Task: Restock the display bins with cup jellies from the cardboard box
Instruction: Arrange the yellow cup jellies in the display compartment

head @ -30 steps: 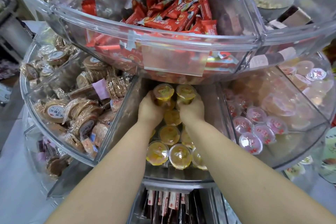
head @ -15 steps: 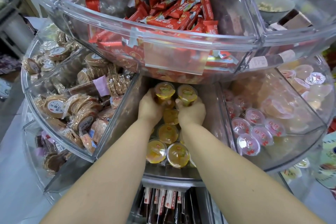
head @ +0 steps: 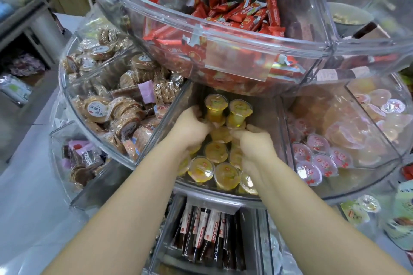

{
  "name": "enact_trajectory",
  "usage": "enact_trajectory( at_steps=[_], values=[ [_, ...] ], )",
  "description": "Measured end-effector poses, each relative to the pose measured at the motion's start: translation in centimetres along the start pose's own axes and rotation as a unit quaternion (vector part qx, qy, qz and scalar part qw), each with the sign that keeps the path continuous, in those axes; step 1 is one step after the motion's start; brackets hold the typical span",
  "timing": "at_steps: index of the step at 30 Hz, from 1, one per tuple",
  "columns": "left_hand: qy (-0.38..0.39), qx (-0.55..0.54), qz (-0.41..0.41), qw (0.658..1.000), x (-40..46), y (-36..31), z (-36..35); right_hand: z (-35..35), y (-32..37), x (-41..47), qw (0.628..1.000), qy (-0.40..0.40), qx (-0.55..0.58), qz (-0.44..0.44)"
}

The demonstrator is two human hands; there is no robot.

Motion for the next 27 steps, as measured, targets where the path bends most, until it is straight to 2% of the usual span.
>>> enact_trajectory(
  at_steps=[1, 3, 6, 9, 12, 14, 17, 21, 23, 24, 27],
  values=[
    [-0.001, -0.026, -0.023, 0.999, -2.0, -0.1, 1.0, -0.3, 0.0, -1.7, 0.999, 0.023, 0.034, -0.003],
    [-0.017, -0.107, -0.093, 0.99, -7.1, 0.3, 3.7, -1.4, -0.2, -5.2, 0.998, 0.05, 0.029, 0.028],
    [-0.123, -0.136, -0.157, 0.97, -15.7, 3.3, 8.5, -4.7, -1.4, -11.6, 0.981, 0.13, -0.038, 0.142],
    [-0.228, -0.142, -0.11, 0.957, -23.0, 10.3, 12.2, -8.6, -5.3, -18.0, 0.944, 0.26, -0.088, 0.184],
    [-0.27, -0.153, 0.01, 0.95, -28.7, 20.4, 13.3, -12.2, -13.5, -22.0, 0.897, 0.387, -0.171, 0.128],
    [-0.284, -0.161, 0.09, 0.941, -31.8, 27.7, 13.3, -14.1, -21.1, -22.9, 0.855, 0.436, -0.266, 0.091],
    [-0.274, -0.147, 0.216, 0.926, -35.5, 38.9, 11.5, -14.7, -34.6, -21.6, 0.788, 0.448, -0.422, 0.001],
    [-0.192, -0.104, 0.344, 0.913, -37.0, 54.3, 7.1, -11.5, -52.4, -15.1, 0.671, 0.419, -0.605, -0.095],
    [-0.138, -0.084, 0.369, 0.915, -35.8, 60.5, 4.1, -9.8, -59.0, -11.5, 0.597, 0.404, -0.685, -0.107],
    [-0.121, -0.093, 0.369, 0.917, -34.7, 63.3, 2.4, -9.4, -61.9, -9.8, 0.575, 0.399, -0.705, -0.117],
    [-0.1, -0.16, 0.372, 0.909, -30.5, 70.1, -2.2, -9.4, -69.1, -5.1, 0.548, 0.404, -0.725, -0.104]
  ],
)
Point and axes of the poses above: each hand's wrist, its own x-axis towards the middle knuckle, its own z-axis out of the back of the hand, y = z × x, the point moved 2 cm from there along x, towards the middle knuckle, and after that the axes turned 4 degrees about y, right-handed, at the moved point
